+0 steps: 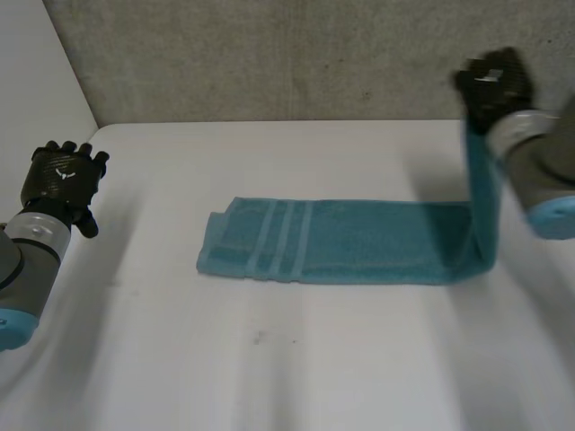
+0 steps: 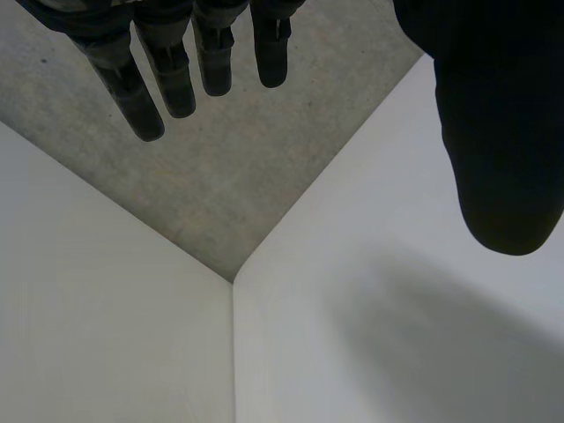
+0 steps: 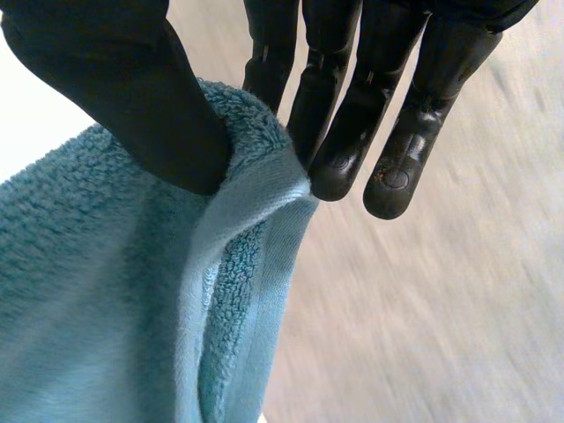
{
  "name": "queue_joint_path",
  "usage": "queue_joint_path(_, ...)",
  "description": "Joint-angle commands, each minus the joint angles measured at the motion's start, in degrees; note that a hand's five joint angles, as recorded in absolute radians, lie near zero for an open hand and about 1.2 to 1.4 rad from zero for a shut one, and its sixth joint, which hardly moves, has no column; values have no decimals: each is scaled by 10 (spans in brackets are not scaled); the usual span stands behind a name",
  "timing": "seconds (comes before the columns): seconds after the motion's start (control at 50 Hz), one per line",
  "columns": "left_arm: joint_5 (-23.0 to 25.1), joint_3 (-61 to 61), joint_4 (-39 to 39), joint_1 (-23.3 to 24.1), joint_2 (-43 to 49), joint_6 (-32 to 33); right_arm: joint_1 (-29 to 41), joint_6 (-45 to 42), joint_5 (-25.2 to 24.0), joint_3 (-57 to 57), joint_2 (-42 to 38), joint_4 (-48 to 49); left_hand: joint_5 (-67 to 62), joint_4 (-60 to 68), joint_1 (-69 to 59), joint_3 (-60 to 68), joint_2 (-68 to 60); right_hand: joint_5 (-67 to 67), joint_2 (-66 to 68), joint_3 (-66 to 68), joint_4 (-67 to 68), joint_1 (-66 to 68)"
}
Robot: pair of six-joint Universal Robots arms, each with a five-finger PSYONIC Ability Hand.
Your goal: Fold the laundry
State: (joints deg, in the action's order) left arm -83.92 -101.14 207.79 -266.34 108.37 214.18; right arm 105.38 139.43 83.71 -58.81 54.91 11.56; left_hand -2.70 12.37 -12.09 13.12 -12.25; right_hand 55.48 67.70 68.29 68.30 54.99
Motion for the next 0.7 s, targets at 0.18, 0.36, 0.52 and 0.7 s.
queue_joint_path(0.18,-1,-2,-19,1,-30,-21,286,31,-122,63,-161,30,16,-13,10,-21,12,145,123,117,117,250)
queue_joint_path(0.36,2,-4,-16,12,-23,-22,330,34,-96,83,-226,30,20,-16,14,-24,15,-21,-43,-49,-49,84)
queue_joint_path(0.52,3,34,-14,75,-4,-27,298,51,72,78,-119,22,23,-20,17,-27,19,-555,-577,-583,-583,-450)
queue_joint_path(0.7,3,91,-16,157,16,-116,207,129,82,-60,18,7,20,-16,14,-24,15,-555,-577,-583,-583,-450)
